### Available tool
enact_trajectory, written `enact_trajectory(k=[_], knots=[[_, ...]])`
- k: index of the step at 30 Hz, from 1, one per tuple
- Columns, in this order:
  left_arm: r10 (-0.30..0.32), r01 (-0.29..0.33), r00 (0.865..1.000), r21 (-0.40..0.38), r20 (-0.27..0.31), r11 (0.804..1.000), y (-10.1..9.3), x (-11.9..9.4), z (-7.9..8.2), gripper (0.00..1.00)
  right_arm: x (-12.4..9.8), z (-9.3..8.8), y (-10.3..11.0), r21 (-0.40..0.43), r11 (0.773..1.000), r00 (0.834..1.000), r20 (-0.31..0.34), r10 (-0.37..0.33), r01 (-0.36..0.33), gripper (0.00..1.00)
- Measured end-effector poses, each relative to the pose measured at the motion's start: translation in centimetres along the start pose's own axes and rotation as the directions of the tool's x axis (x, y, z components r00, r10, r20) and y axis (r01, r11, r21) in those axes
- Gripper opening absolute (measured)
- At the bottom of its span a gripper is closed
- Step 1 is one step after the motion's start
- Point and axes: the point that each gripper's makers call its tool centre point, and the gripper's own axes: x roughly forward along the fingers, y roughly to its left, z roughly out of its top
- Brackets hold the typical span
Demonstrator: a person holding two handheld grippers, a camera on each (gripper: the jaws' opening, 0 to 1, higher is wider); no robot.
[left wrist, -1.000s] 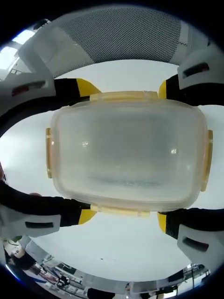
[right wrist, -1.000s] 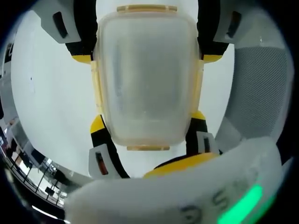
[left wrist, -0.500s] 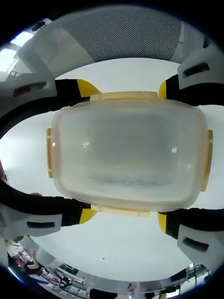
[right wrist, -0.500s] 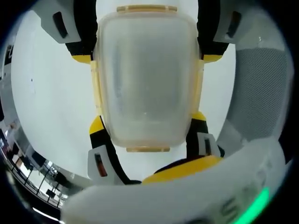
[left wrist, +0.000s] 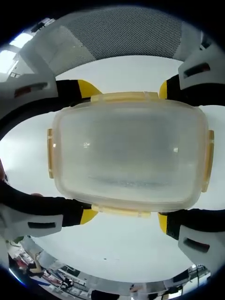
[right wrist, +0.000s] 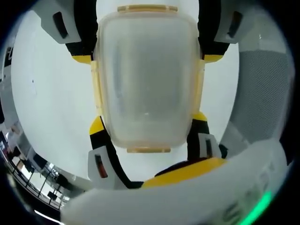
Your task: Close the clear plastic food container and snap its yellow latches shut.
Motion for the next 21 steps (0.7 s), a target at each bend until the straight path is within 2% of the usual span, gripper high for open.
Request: enact_trajectory(k=[21], knots=[[-0.003, 0.003, 1.0, 0.006, 0.017, 1.0, 1.6, 0.2, 0.4, 0.93, -0.1, -0.3, -1.6, 0.011, 1.0, 1.0, -0.01, -0.005, 0.005, 0.9]])
